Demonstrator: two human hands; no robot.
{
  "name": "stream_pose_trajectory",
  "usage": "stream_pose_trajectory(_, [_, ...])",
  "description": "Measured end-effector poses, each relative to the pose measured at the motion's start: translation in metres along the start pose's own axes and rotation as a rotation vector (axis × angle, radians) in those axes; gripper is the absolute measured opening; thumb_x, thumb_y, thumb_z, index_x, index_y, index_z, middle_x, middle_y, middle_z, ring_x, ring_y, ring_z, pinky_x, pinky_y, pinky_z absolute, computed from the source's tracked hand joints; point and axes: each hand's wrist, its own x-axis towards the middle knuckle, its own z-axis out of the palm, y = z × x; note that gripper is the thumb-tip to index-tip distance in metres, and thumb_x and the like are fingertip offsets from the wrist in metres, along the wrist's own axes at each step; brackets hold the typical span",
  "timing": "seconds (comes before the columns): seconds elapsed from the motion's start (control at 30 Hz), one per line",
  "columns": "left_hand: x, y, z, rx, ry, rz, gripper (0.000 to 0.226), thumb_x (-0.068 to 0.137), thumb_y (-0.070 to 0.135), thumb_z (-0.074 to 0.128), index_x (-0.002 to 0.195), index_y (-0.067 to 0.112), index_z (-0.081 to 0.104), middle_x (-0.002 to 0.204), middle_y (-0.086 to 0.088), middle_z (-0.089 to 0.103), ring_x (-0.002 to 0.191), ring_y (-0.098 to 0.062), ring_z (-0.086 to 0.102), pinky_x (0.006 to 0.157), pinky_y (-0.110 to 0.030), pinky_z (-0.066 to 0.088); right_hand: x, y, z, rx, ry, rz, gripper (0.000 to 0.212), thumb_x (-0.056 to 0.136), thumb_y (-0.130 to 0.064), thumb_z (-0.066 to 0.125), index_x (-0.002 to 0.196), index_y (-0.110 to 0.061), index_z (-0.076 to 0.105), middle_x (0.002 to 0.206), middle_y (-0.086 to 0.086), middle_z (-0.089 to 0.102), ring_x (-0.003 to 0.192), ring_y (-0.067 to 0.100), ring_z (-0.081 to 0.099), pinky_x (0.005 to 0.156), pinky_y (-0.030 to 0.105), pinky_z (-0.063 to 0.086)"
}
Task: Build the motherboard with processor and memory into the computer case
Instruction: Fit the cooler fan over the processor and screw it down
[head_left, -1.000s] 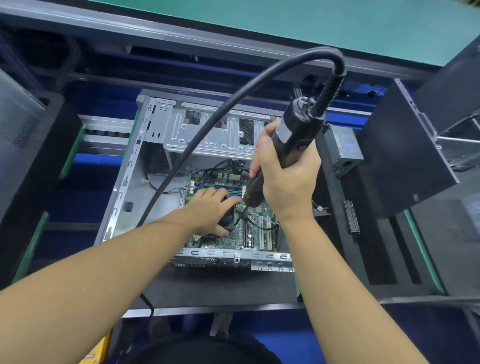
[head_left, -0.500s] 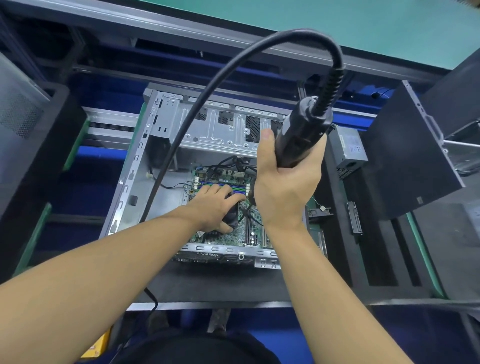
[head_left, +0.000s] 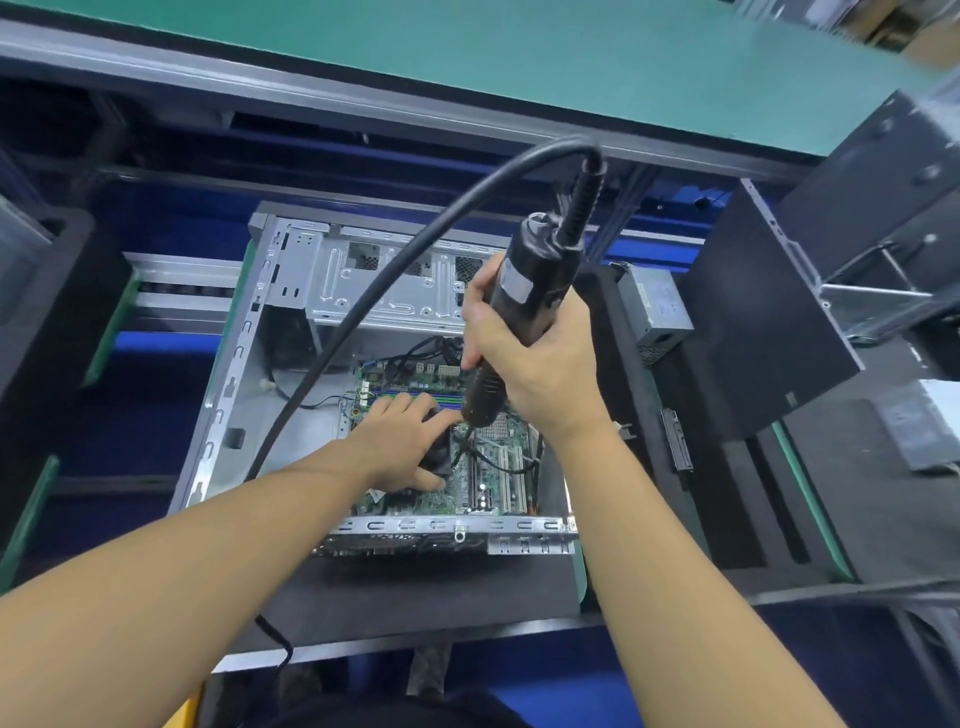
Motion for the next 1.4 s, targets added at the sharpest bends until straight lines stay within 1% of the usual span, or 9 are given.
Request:
stream_pose_trajectory(0.13, [0.001,0.003,0.003,0.046,-0.019,-0.050,0.090,0.074,0.085,0.040,0.142,0.030,0.018,0.136,-0.005,0.031,0.123,-0.028,0.033,0.104,-0.043,0.027,-0.005,0.001,0.010,-0.092,0.147,-0.029,0.012,0.086,-0.026,0.070,0.090,-0.030,0.059,0.075,0.009,0.060,0.064,0.040,0.058,0.062,0.053,0.054])
stream_pose_trajectory(0.3, [0.006,0.009,0.004,0.077,-0.014,-0.096,0.091,0.070,0.085,0.041,0.137,0.027,0.021,0.130,-0.008,0.035,0.115,-0.031,0.036,0.096,-0.044,0.030,-0.013,0.006,0.021,-0.216,0.386,-0.074,0.023,0.087,-0.036,0.073,0.085,-0.047,0.053,0.070,-0.012,0.057,0.060,0.024,0.058,0.056,0.045,0.055])
stream_pose_trajectory(0.43, [0.005,0.009,0.006,0.060,-0.012,-0.101,0.092,0.069,0.085,0.042,0.138,0.027,0.024,0.132,-0.008,0.036,0.115,-0.031,0.036,0.096,-0.045,0.030,-0.014,0.006,0.024,-0.205,0.412,-0.120,0.024,0.089,-0.032,0.072,0.087,-0.044,0.052,0.071,-0.010,0.057,0.060,0.009,0.055,0.059,0.017,0.048])
stream_pose_trajectory(0.6, [0.004,0.008,0.004,0.067,-0.026,-0.090,0.091,0.070,0.083,0.047,0.136,0.025,0.025,0.133,-0.009,0.034,0.119,-0.031,0.035,0.098,-0.046,0.030,-0.014,0.006,0.010,-0.027,0.092,-0.037,0.014,0.086,-0.019,0.070,0.092,-0.020,0.058,0.071,0.004,0.059,0.062,0.021,0.056,0.062,0.039,0.052])
stream_pose_trajectory(0.67, [0.004,0.007,0.002,0.054,-0.031,-0.077,0.090,0.070,0.082,0.050,0.135,0.026,0.023,0.131,-0.009,0.034,0.118,-0.031,0.034,0.098,-0.045,0.029,-0.009,0.004,0.001,0.061,-0.038,0.007,0.012,0.086,-0.007,0.066,0.094,-0.013,0.059,0.072,0.002,0.060,0.061,0.018,0.056,0.063,0.037,0.050])
stream_pose_trajectory(0.9, [0.003,0.010,-0.003,0.009,-0.073,-0.087,0.093,0.070,0.075,0.061,0.138,0.023,0.025,0.132,-0.008,0.034,0.120,-0.030,0.033,0.103,-0.044,0.028,-0.003,0.003,-0.004,0.185,-0.269,0.059,0.016,0.080,-0.016,0.062,0.086,-0.029,0.068,0.072,0.005,0.058,0.055,0.022,0.052,0.060,0.037,0.047])
stream_pose_trajectory(1.0, [0.003,0.009,-0.006,-0.003,-0.074,-0.080,0.095,0.071,0.073,0.063,0.142,0.021,0.026,0.135,-0.006,0.032,0.123,-0.029,0.031,0.106,-0.044,0.027,0.000,0.004,0.000,0.144,-0.224,0.048,0.013,0.081,-0.015,0.063,0.087,-0.026,0.067,0.070,0.006,0.059,0.055,0.024,0.053,0.058,0.041,0.048])
stream_pose_trajectory(1.13, [0.002,0.008,-0.005,-0.021,-0.068,-0.069,0.092,0.071,0.072,0.063,0.141,0.025,0.025,0.135,-0.006,0.033,0.122,-0.029,0.032,0.105,-0.044,0.026,-0.002,0.012,0.005,0.009,0.015,0.002,0.018,0.086,-0.009,0.065,0.090,0.006,0.056,0.070,0.014,0.056,0.061,0.034,0.054,0.061,0.052,0.051])
stream_pose_trajectory(1.4, [0.003,0.008,-0.002,-0.024,-0.049,-0.076,0.090,0.069,0.073,0.064,0.134,0.026,0.021,0.127,-0.007,0.034,0.116,-0.028,0.033,0.099,-0.043,0.027,-0.005,0.007,-0.001,0.060,-0.084,0.045,0.023,0.080,-0.020,0.060,0.086,0.003,0.058,0.066,0.013,0.056,0.054,0.025,0.052,0.058,0.032,0.045])
